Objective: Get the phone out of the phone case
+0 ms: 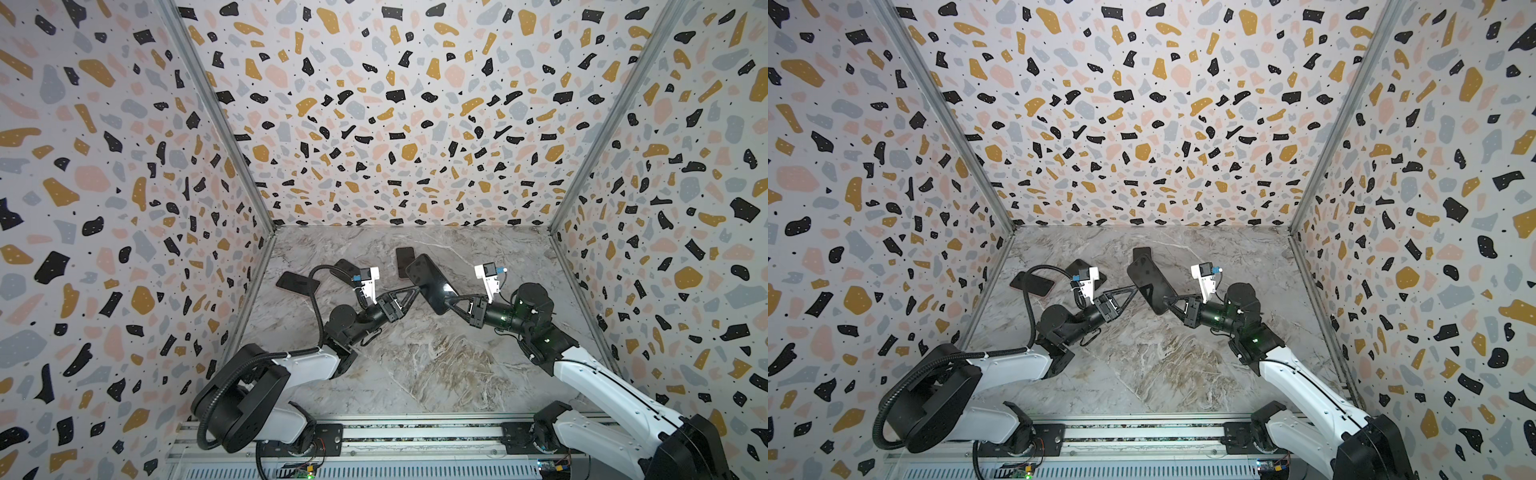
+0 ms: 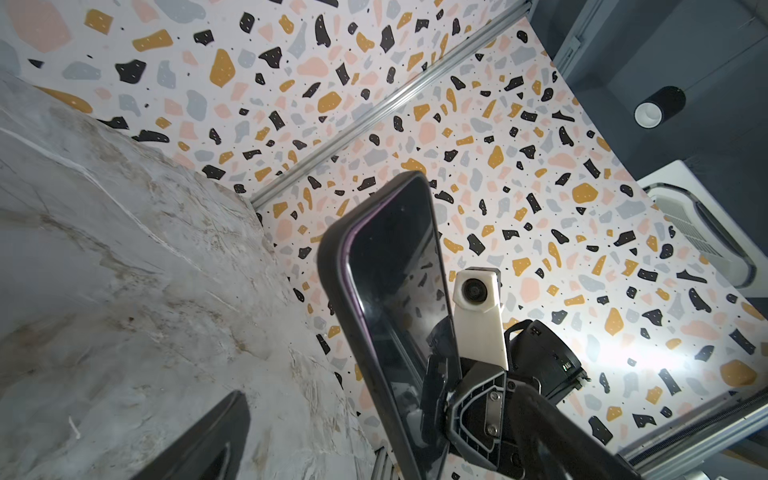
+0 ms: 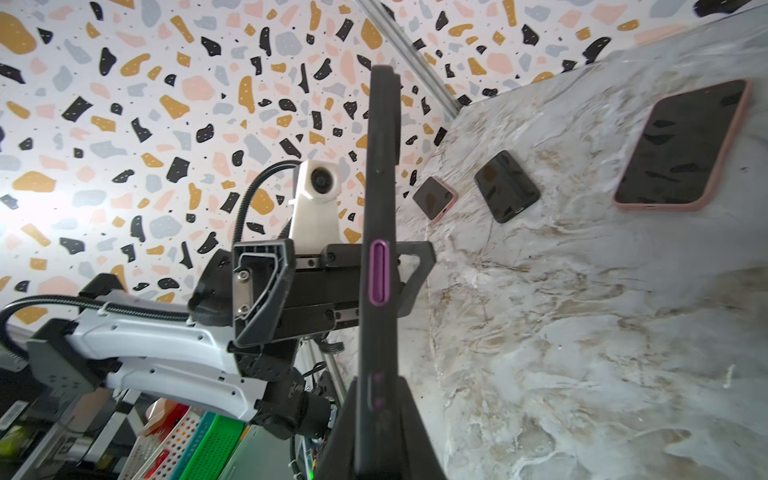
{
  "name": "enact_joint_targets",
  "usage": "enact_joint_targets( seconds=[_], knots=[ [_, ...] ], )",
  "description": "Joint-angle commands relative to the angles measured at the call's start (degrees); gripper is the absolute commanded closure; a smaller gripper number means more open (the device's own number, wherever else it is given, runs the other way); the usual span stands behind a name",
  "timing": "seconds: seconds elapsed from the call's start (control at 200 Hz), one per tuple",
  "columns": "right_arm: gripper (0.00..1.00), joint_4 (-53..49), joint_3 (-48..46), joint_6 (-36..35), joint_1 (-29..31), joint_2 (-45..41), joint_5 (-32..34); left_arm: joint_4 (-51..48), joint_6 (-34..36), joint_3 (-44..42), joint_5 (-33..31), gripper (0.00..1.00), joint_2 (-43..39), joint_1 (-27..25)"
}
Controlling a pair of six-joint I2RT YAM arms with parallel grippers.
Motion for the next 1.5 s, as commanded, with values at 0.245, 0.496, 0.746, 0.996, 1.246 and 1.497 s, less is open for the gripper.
enact_joint_targets(
  seconds=[0.245, 0.496, 0.746, 0.996, 1.246, 1.497],
  knots=[
    [1.00, 3.5, -0.4, -2.3, -0.1, -4.1, -6.3, 0.2, 3.3, 6.7, 8.8, 0.02, 0.9, -0.2],
    [1.00, 2.5, -0.5, -4.0, -0.1, -3.8, -7.3, -3.7, 5.6, 7.9, 12.3, 0.17, 0.8, 0.1],
    [1.00, 2.2, -0.8, -5.0, -0.2, -3.5, -7.7, -3.7, 5.5, 6.6, 14.0, 0.31, -0.6, 1.5],
    [1.00, 3.8, -1.4, -4.3, -0.2, -2.6, -8.1, -2.2, 4.9, 5.3, 14.2, 0.41, -2.1, 2.8],
    [1.00, 4.4, -1.7, -3.8, -0.2, -2.8, -8.3, 3.5, 1.6, 4.0, 14.2, 0.56, -1.6, 3.4],
    [1.00, 7.5, -2.1, -1.8, -0.2, -2.5, -8.1, 14.3, -5.0, 2.8, 14.4, 0.67, 1.4, 3.4]
  ],
)
